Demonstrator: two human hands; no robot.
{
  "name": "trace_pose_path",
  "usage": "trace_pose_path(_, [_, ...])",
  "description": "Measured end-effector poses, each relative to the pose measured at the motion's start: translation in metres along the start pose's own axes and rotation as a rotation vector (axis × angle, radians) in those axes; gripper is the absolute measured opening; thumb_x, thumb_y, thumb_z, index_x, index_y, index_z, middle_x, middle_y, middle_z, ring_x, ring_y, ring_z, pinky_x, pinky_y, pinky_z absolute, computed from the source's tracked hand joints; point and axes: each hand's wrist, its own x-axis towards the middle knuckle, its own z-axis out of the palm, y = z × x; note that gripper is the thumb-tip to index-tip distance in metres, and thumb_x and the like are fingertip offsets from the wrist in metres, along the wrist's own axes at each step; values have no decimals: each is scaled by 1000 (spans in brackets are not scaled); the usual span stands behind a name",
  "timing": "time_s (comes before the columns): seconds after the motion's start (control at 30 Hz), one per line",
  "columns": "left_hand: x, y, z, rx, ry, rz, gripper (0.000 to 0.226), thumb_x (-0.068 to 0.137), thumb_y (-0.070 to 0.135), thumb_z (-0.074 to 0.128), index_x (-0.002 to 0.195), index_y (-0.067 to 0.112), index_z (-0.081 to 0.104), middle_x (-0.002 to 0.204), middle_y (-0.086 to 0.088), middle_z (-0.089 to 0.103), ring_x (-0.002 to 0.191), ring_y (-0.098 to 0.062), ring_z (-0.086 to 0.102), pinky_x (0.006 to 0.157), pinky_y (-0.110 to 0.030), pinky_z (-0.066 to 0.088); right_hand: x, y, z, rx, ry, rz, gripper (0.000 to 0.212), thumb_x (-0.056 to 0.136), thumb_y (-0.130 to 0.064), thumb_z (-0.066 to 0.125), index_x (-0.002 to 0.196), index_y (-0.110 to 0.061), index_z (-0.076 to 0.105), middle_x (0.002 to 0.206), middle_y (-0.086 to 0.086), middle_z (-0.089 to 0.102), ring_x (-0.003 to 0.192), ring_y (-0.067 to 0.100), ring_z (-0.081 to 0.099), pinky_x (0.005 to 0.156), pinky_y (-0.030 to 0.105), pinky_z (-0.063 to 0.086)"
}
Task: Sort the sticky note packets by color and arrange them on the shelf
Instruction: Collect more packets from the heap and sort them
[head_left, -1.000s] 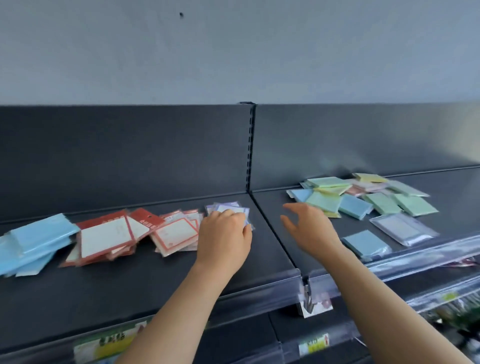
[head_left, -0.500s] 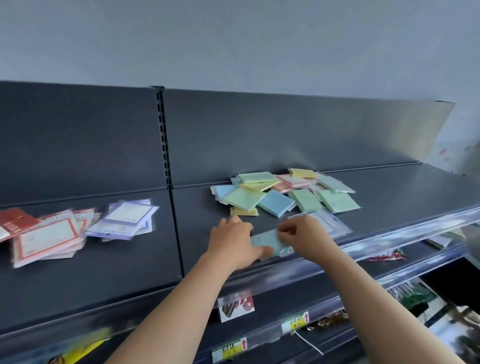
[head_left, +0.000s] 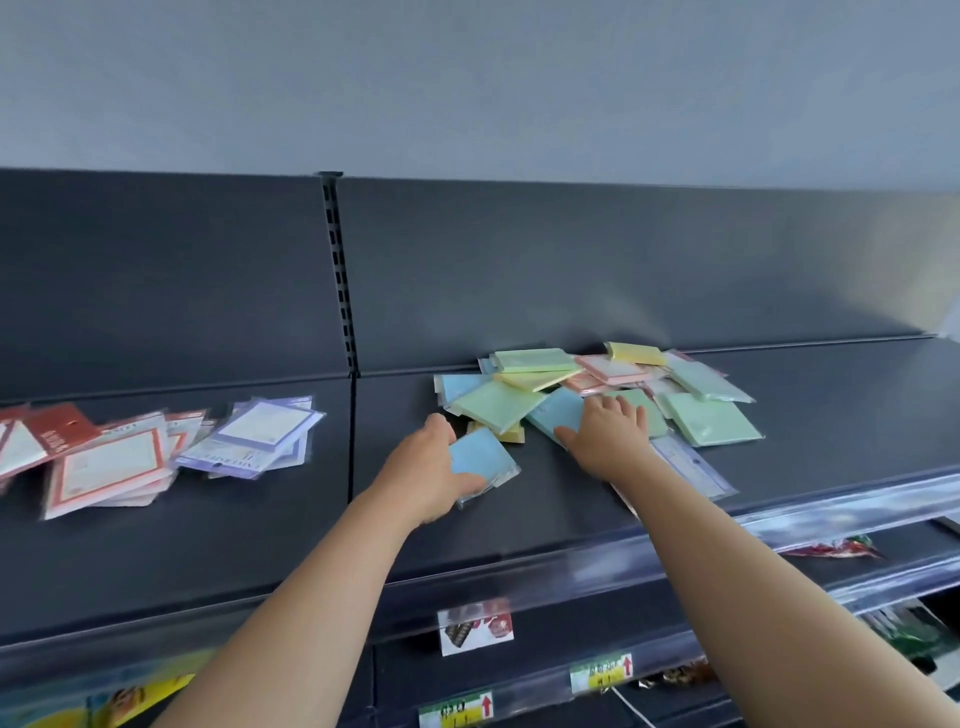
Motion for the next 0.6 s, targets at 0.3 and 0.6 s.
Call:
trace_pose_path(0.3, [-4, -1, 6, -27, 38, 12, 42, 84, 36, 68, 116, 16, 52, 108, -1, 55, 94, -21, 54, 72, -33, 45, -13, -3, -16, 58, -38, 19, 86, 72, -58, 68, 135, -7, 38, 136, 15, 39, 124, 36, 39, 105, 44, 29])
trace_pose_path(0.6, [-15, -1, 8, -196, 142, 68, 38, 93, 23, 56, 128, 20, 43, 121, 0, 48, 94, -18, 51, 69, -28, 41, -44, 7, -33, 534, 36, -73, 39, 85, -14, 63, 122, -10, 53, 109, 8, 62, 88, 21, 56, 65, 27, 42])
